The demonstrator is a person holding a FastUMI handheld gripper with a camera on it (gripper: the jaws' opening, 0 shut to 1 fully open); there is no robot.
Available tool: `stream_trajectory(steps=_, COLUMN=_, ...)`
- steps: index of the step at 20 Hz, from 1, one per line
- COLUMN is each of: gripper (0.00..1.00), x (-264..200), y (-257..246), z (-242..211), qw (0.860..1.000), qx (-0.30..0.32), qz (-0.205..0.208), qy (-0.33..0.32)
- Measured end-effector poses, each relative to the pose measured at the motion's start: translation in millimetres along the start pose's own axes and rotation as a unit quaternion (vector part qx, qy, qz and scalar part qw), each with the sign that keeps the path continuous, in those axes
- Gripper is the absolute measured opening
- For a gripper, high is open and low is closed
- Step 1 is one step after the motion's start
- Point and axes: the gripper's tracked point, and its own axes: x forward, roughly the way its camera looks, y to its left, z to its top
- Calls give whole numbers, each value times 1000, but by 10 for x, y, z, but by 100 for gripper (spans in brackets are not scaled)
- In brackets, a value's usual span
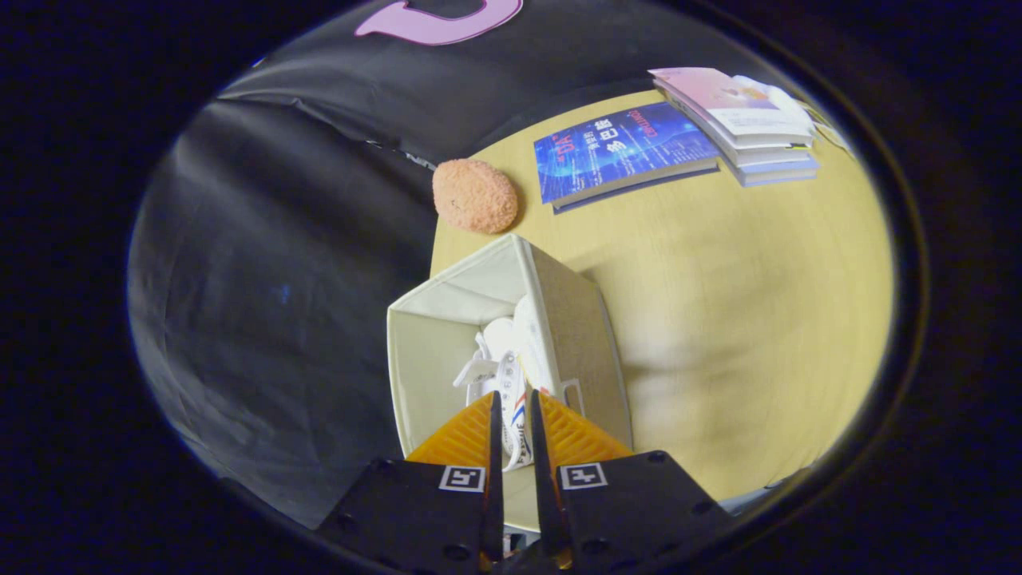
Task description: Open the storage box then place both shoes into the box .Put the left shoe in first, then the right shoe, with the right side of both shoes facing outward in a uniform manner.
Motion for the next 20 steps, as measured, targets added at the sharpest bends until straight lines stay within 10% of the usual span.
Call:
stream_trajectory(steps=13, gripper=21, x=-551, y=-286, z=619, qw=991, qx=-17, qz=-8, qy=-132)
stream_trajectory(steps=20, gripper=20, x=-1584, y=-326, z=1352, qw=941, qx=-89, qz=-40, qy=-324)
